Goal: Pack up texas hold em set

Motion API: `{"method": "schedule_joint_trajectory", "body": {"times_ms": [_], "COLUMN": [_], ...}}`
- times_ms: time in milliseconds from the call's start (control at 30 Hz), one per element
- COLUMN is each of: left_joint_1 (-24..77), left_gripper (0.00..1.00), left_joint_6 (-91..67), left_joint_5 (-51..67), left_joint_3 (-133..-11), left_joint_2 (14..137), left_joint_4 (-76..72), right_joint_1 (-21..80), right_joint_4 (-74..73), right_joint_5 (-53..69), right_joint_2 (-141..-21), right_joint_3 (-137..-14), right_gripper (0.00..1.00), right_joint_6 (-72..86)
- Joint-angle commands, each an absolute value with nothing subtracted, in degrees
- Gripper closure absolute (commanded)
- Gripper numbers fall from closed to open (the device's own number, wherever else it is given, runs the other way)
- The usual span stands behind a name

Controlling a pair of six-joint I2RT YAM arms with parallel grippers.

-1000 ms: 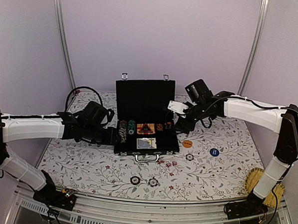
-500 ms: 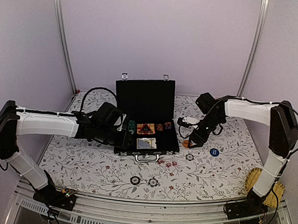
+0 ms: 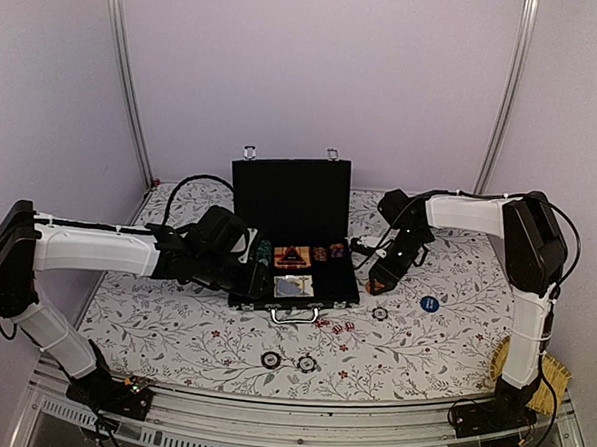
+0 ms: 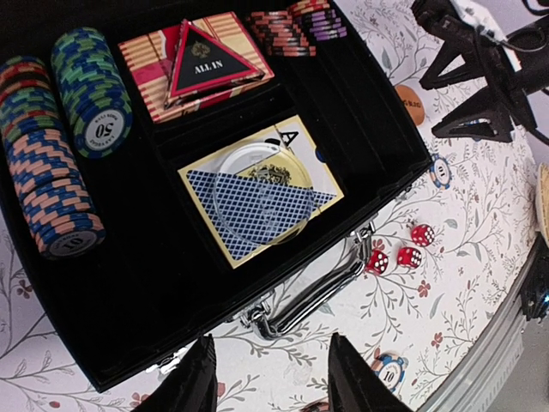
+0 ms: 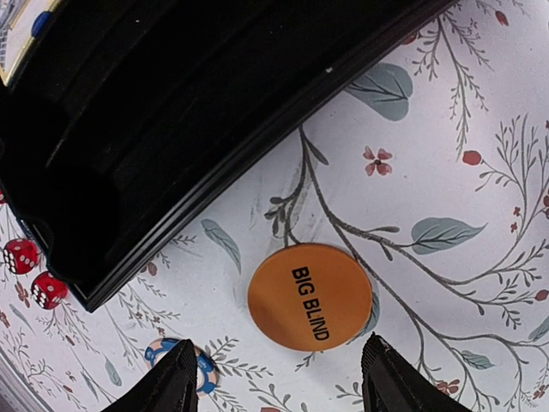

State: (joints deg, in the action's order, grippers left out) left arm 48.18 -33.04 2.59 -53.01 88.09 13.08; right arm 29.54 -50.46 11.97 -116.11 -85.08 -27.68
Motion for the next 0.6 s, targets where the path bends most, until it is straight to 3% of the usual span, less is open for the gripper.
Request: {"method": "schedule_joint_trajectory", "body": {"times_ms": [0, 567], "left_joint_1": [49.0, 49.0], "left_gripper": [0.55, 0.54], "left_joint_6": [-33.3, -33.2], "left_joint_5": [3.1, 2.9], "left_joint_3": [-52.2, -52.0], "left_joint_2": [87.6, 88.2], "left_joint_4": [11.6, 11.4], "right_joint_1": [29.3, 30.2], "right_joint_4": [-51.9, -52.8], "right_joint_5": [9.8, 8.0], "right_joint_2": [-118.6, -122.6], "right_joint_3": [-87.6, -91.2], "right_gripper": [0.34, 0.34], "right_joint_6": [-26.8, -28.0]}}
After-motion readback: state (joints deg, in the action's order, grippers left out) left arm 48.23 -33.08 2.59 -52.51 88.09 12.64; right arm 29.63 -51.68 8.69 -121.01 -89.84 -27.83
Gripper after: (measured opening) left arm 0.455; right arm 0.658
